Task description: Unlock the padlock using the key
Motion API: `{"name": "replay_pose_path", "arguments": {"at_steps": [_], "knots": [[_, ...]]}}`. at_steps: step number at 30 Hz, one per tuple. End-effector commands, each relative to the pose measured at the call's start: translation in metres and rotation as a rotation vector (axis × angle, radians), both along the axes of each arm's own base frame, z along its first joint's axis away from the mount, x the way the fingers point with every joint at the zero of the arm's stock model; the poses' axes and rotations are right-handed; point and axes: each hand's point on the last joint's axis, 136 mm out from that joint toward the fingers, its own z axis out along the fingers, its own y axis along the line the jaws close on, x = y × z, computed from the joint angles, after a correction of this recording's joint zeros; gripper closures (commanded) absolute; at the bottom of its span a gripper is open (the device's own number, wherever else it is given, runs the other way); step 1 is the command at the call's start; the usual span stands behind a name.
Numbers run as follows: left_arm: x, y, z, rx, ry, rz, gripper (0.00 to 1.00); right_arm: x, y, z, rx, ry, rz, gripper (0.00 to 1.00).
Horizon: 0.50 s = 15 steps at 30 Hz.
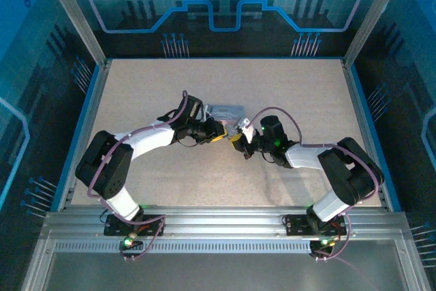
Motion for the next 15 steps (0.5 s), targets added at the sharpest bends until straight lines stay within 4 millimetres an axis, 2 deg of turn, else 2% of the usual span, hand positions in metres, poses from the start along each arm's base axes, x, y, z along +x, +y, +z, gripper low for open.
{"name": "replay_pose_path", "arguments": {"at_steps": [1, 4, 15], "knots": [[-0.011, -0.017, 0.016, -0.075, -0.006, -0.090, 0.82, 0.017, 0.011, 0.021, 0.026, -0.095, -0.016, 1.00], [-0.014, -0.018, 0.016, -0.076, -0.003, -0.097, 0.82, 0.023, 0.009, 0.018, 0.019, -0.097, -0.041, 1.00], [-0.017, -0.022, 0.015, -0.080, -0.001, -0.109, 0.82, 0.043, 0.019, 0.027, 0.093, -0.078, -0.050, 1.00]]}}
